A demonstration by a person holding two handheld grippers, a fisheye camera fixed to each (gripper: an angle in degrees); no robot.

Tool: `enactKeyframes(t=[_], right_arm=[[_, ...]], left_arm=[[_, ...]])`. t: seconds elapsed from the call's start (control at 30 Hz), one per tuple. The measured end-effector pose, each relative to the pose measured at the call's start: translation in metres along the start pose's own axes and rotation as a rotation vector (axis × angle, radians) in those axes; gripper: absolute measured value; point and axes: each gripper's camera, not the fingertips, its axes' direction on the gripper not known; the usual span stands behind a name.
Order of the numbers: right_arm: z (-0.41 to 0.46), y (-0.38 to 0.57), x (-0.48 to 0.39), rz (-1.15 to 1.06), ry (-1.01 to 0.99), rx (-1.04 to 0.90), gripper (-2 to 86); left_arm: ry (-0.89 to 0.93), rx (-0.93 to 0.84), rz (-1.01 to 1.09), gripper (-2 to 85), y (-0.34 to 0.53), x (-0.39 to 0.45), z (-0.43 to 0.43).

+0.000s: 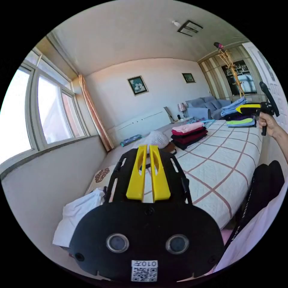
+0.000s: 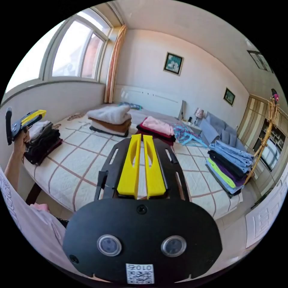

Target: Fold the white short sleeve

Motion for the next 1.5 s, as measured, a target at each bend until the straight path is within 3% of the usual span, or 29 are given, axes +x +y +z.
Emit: enactKeyframes(t=[0.2, 0.43, 0.63, 0.77, 1.0, 1.13, 1.5], right_arm=[[-0.104, 0.005, -0.042, -0.061, -0.037, 0.270, 4.9], [-0.153, 0.021, -0.070, -0.046, -0.161, 0.294, 5.0], [-0.171, 0.029, -0.089, -0.082, -0.174, 0.235, 2.9], [-0.179, 0.035, -0.097, -0.105, -0.170, 0.218, 2.3], [-0.192, 0.046, -0.093, -0.118, -0.257, 0.223, 7.3], [-0.197, 0.054, -0.081, -0.088, -0.341, 0.223, 11.8], [-0.206, 0.068, -0.053, -0.031, -0.381, 0.254, 12.7]], left_arm=[[-0.050, 0.190, -0.121, 1.8, 0.001, -0.075, -0.118], [-0.148, 0.330, -0.120, 1.4, -0.004, -0.127, -0.212], [-0.088, 0.091, -0.063, 3.4, -0.012, -0.158, -0.217], [-0.238, 0.070, -0.044, 4.2, 0.002, -0.163, -0.216], [-0.344, -0.169, -0.021, 13.0, 0.035, -0.176, -0.172], [-0.198, -0.363, -0.055, 14.8, 0.060, -0.185, -0.133], [-0.231, -0.425, -0.087, 10.3, 0.086, -0.230, -0.077]])
